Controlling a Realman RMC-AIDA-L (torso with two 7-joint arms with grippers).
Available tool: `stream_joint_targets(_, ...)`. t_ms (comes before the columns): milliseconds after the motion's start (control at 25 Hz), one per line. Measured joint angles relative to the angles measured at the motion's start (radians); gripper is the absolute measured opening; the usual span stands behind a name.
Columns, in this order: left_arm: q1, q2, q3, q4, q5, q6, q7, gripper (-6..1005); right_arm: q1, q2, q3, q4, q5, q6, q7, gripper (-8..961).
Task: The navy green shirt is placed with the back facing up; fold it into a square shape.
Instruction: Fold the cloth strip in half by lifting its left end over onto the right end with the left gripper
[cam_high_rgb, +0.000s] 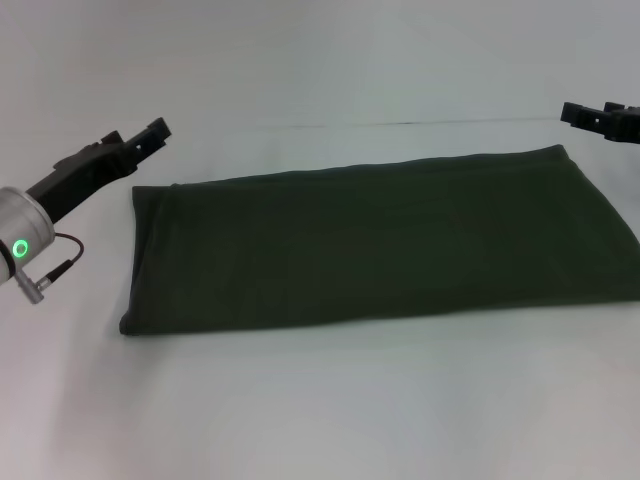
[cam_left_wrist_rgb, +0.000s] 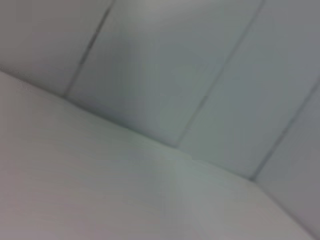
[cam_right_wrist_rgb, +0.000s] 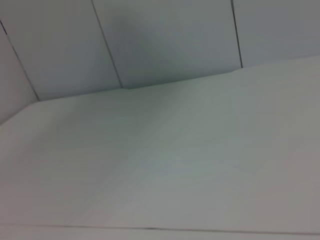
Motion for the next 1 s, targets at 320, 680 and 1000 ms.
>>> stream_joint_targets(320,0.068,0.007,0.021,0.005,0.011,0.275,-0.002,803,-0.069,-0.025,-0.080,-0.078,0.000,-0.210,0.209,766)
stream_joint_targets(680,0.189,0.004,0.103,0.007,0.014,0.468,-0.015,855,-0.139,-0.036,-0.027,-0.081,0.007,-0.439,0.248,766)
stream_joint_targets(1000,0.280,0.023,0.131,0.010,0.055,0.565,-0.058,853,-0.171,-0.044,0.010,-0.082,0.018,-0.497,0.249,766)
